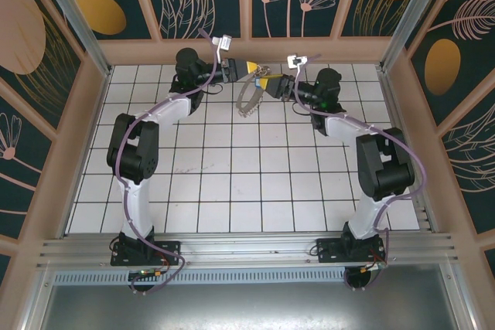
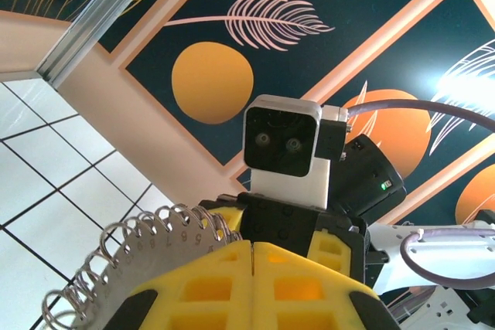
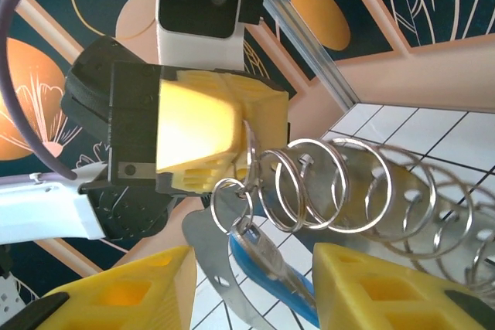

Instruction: Put the keys on the keyring

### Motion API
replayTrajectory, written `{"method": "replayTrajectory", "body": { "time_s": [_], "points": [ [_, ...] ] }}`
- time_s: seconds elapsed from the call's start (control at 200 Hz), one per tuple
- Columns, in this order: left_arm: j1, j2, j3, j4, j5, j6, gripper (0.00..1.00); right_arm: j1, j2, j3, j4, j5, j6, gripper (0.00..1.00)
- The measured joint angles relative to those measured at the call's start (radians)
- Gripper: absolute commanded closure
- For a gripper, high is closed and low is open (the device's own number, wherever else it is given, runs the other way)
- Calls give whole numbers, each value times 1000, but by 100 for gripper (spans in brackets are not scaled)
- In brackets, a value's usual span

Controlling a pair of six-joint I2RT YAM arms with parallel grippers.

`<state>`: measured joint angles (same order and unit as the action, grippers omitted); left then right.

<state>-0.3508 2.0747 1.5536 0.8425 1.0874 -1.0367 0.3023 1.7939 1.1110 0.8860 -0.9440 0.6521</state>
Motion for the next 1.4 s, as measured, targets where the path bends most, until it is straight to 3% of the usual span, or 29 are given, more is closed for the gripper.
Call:
{"method": "replayTrajectory", "body": {
  "time_s": [0.215, 0.465, 0.641, 1.396],
  "points": [
    [-5, 0, 0, 0, -14, -6, 100, 7, 35, 2, 8, -5, 5, 61],
    [-5, 0, 0, 0, -30, -10, 100, 7, 36, 2, 43, -24, 26, 89],
    [-5, 0, 0, 3, -48, -16, 100, 7, 36, 0, 64, -34, 37, 99],
    [-22, -26, -97, 107, -124, -76, 100, 51, 97, 51, 83, -48, 64, 100]
  ]
}}
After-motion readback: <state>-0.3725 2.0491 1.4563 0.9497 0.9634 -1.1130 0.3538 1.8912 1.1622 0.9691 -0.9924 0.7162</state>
